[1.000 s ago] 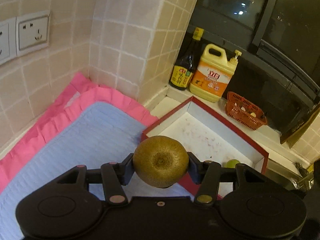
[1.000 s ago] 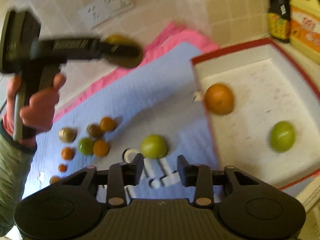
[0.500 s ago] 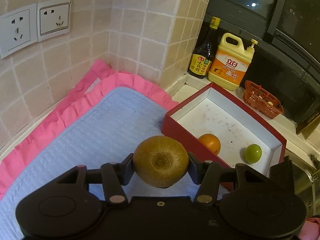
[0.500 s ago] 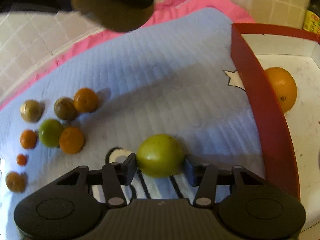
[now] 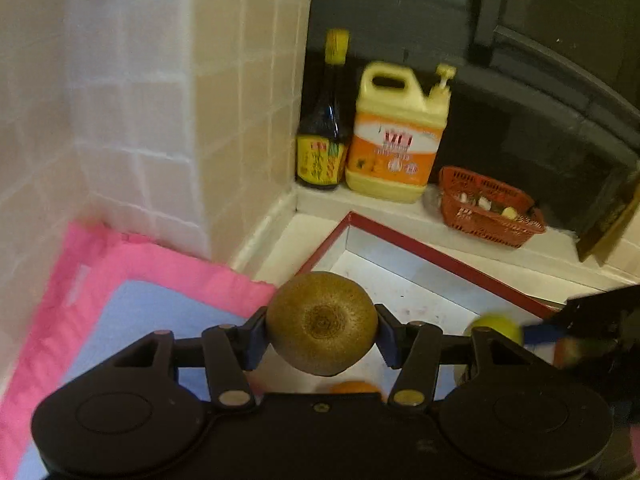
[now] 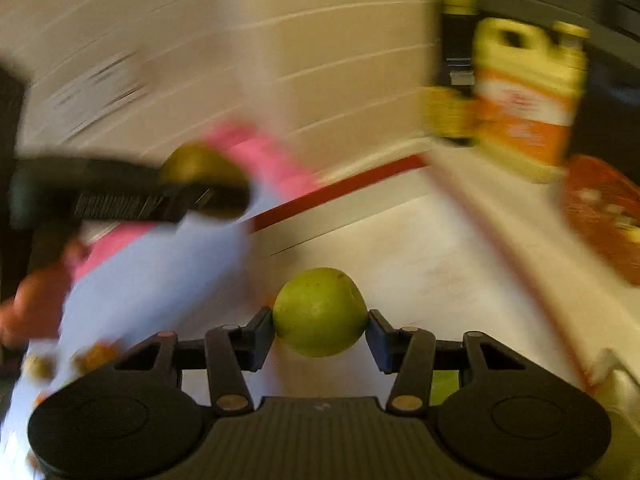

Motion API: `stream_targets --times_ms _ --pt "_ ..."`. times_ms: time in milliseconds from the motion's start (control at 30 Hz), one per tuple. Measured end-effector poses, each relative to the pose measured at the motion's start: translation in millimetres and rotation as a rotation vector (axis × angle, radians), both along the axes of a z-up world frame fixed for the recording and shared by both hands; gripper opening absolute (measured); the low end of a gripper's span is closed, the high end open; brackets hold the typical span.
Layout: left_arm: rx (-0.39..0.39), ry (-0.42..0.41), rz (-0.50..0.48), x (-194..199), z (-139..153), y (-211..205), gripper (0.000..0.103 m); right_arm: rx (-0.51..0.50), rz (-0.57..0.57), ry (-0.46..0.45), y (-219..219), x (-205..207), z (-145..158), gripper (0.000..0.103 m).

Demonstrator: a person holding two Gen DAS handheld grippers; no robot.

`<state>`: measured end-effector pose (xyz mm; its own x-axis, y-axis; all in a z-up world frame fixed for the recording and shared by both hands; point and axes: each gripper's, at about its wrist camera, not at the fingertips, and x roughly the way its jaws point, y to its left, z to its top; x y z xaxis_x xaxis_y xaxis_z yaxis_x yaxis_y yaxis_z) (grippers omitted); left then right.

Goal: Organize fruits
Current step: 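Carry the kiwi and lime into the box and open both tools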

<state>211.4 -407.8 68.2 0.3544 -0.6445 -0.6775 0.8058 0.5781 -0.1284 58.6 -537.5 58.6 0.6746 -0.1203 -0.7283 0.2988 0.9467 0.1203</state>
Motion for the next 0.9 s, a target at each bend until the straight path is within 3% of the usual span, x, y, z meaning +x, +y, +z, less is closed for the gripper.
stream_targets --times_ms 67,233,367,533,633,733,900 --pt "0.014 0.053 -0.026 11 -16 -23 0.064 0.027 -0.065 0.015 -29 10 -9 0.052" --pt "0.087 0.074 -0.088 19 -48 -67 0.064 0.109 -0.152 0.092 -73 28 -42 0.052" --pt "0.143 0.106 -0.091 26 -74 -83 0.064 0.133 -0.172 0.12 -86 35 -59 0.052" --pt "0.163 0.164 -0.096 31 -90 -83 0.065 0.089 -0.159 0.152 -83 41 -70 0.052" --pt "0.16 0.168 -0.095 30 -89 -81 0.066 0.113 -0.16 0.161 -84 44 -73 0.052" --pt "0.126 0.133 -0.08 26 -75 -74 0.078 0.127 -0.168 0.16 -84 42 -73 0.053" --pt "0.059 0.084 -0.035 18 -37 -43 0.078 0.146 -0.179 0.086 -86 21 -45 0.057"
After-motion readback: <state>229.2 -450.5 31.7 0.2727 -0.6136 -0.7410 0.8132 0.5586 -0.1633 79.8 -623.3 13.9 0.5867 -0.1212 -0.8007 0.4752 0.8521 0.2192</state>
